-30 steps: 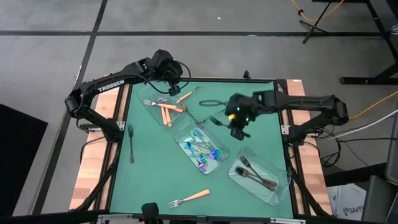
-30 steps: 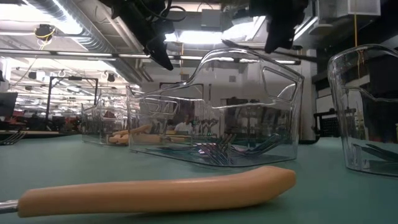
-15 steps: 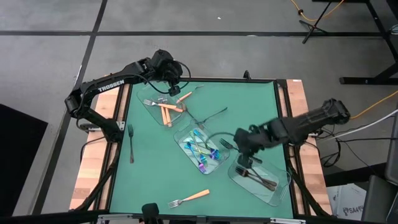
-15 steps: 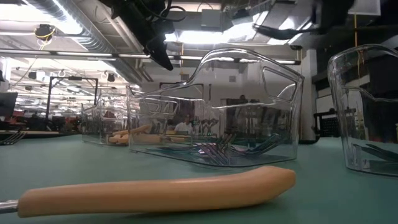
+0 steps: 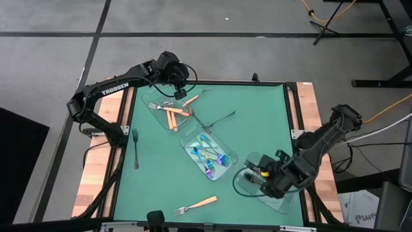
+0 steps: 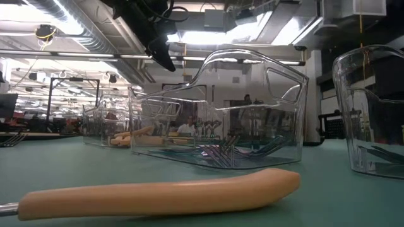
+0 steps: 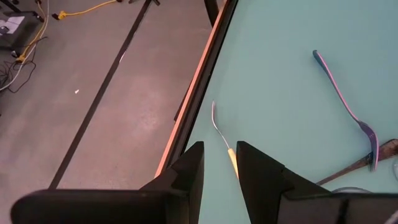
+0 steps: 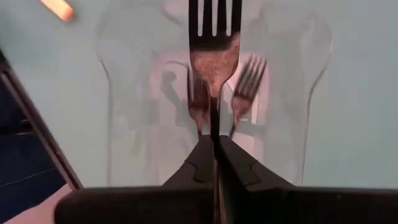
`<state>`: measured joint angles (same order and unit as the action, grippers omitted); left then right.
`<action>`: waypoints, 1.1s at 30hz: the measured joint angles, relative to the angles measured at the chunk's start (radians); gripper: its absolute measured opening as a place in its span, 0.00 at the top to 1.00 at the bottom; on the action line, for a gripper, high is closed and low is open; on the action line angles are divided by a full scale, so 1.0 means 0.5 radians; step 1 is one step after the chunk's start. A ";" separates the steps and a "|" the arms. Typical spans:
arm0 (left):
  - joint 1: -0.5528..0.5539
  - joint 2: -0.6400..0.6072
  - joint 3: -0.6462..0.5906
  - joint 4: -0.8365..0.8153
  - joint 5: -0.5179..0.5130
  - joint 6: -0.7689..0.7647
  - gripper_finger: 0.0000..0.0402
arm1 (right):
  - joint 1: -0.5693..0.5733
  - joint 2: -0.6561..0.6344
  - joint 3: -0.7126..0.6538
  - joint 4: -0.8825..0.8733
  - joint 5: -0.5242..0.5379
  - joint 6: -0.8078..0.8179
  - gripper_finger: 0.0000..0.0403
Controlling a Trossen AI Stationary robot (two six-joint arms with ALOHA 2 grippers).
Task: Sort silverware by color (type)
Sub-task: Put the black fork into the bottom transparent bin
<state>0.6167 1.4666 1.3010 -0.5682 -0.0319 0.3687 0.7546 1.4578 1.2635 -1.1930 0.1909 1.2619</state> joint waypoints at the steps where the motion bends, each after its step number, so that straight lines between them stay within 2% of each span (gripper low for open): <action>1: 0.000 0.000 0.000 0.001 0.000 0.000 0.78 | 0.026 0.000 -0.034 0.000 -0.001 0.049 1.00; 6: 0.000 0.000 0.000 0.001 0.000 0.000 0.78 | 0.115 0.000 -0.211 0.057 -0.001 0.160 1.00; 17: -0.002 0.000 0.000 0.002 0.000 0.000 0.78 | 0.113 0.001 -0.681 0.625 -0.056 0.153 1.00; 28: -0.010 0.000 0.000 0.003 0.000 -0.007 0.78 | 0.113 0.001 -0.897 0.856 -0.260 0.151 1.00; 33: -0.010 0.000 0.000 0.003 0.001 -0.007 0.78 | 0.113 0.001 -0.920 0.880 -0.262 0.151 1.00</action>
<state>0.6117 1.4666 1.3009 -0.5665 -0.0315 0.3653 0.8112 1.4582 0.8034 -0.7529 0.0597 1.3373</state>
